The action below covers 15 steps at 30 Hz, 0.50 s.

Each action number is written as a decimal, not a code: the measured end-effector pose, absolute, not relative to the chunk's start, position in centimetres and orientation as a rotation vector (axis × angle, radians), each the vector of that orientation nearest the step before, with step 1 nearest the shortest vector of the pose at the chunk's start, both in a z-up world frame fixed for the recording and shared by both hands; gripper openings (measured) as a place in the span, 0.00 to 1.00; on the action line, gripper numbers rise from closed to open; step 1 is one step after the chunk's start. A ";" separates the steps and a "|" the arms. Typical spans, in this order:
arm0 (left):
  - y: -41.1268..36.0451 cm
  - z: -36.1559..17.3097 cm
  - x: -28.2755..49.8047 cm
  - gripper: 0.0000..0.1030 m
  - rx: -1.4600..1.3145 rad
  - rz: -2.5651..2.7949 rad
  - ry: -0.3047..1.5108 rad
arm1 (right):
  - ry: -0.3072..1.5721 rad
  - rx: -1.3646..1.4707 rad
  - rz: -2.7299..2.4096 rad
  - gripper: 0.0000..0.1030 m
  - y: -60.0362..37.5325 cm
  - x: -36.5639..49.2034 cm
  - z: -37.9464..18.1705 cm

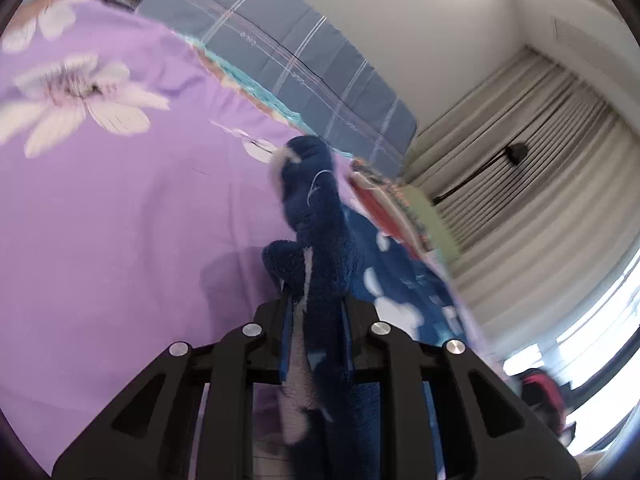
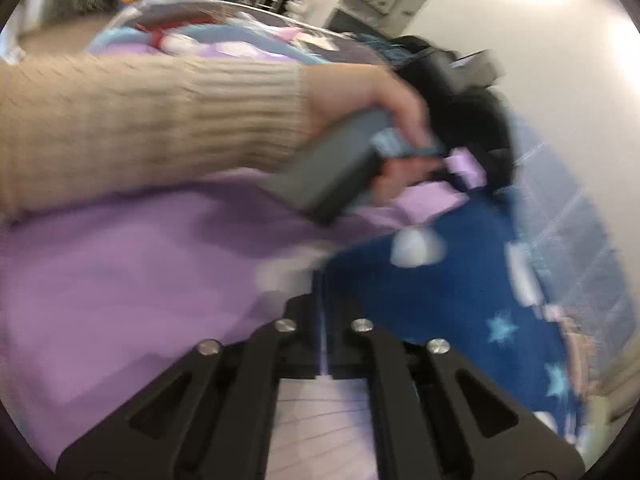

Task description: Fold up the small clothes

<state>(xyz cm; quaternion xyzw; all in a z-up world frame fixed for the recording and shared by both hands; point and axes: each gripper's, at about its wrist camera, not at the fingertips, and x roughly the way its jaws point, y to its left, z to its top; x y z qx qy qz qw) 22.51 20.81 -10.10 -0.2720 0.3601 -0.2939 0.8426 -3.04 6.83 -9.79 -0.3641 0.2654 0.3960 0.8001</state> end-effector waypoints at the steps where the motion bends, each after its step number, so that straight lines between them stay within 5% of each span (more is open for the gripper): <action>1: 20.4 -11.2 22.7 0.20 -0.545 -0.589 0.790 | 0.554 -0.814 0.857 0.00 7.2 -4.0 -10.2; 4: 20.4 -13.6 23.4 0.27 -0.581 -0.565 0.853 | 0.420 -0.965 0.775 0.01 8.0 -5.9 -11.5; 6: 20.9 -13.0 23.1 0.35 -0.598 -0.562 0.817 | 0.405 -0.929 0.730 0.14 7.5 -5.7 -10.7; 8: 21.0 -13.1 23.0 0.38 -0.599 -0.555 0.819 | 0.383 -0.919 0.629 0.59 6.8 -4.9 -10.1; 15: 21.6 -13.4 23.3 0.42 -0.602 -0.567 0.823 | 0.433 -0.972 0.504 0.62 5.6 -2.6 -11.7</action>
